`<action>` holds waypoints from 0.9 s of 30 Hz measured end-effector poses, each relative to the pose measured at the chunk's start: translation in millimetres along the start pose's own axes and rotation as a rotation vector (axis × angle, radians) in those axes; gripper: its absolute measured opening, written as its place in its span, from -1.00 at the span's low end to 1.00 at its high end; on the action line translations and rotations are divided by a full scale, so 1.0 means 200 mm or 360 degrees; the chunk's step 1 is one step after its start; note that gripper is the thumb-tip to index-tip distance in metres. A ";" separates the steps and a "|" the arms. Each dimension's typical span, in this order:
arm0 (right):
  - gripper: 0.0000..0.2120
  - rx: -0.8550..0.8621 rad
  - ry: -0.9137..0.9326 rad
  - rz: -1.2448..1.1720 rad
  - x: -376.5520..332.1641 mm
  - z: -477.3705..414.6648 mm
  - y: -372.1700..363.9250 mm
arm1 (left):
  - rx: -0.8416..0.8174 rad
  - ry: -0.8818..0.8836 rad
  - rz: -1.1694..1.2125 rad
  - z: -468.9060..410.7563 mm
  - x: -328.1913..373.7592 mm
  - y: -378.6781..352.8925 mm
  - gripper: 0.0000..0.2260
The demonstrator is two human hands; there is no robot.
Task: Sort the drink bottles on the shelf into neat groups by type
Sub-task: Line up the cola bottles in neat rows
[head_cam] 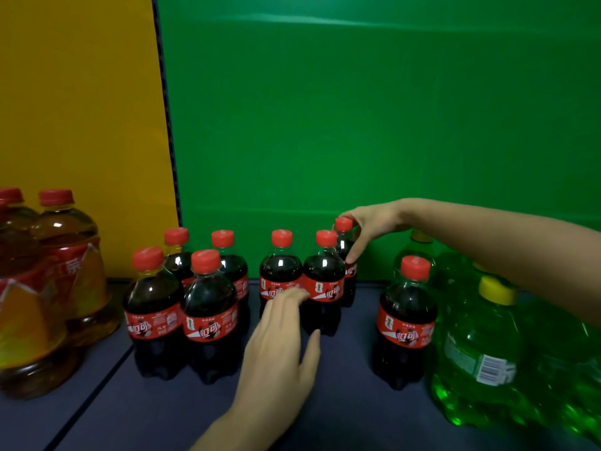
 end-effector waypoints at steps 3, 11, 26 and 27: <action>-0.54 0.0125 0.0120 -0.0023 -0.01 -0.02 -0.03 | -0.0043 -0.0046 -0.0037 0.01 0.00 -0.03 -0.68; -0.51 0.0483 0.0111 0.0262 -0.11 0.06 0.14 | -0.0416 0.0050 0.0207 0.01 0.03 -0.18 -0.52; -0.49 0.1495 0.0234 -0.0196 -0.36 0.83 0.47 | -0.0514 0.0417 0.0962 -0.06 0.12 -0.31 -0.37; -0.49 0.1552 0.0255 -0.0202 -0.38 0.87 0.46 | -0.0452 0.0435 0.0980 -0.04 0.09 -0.25 -0.40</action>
Point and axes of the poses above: each hand's wrist, its own z-axis away from the middle knuckle, its own y-axis out of the back of the hand, x = y × z, the point moved 7 cm from there along -z, towards the middle knuckle, and after that the axes turned 9 degrees about y, right-handed, at the moved point
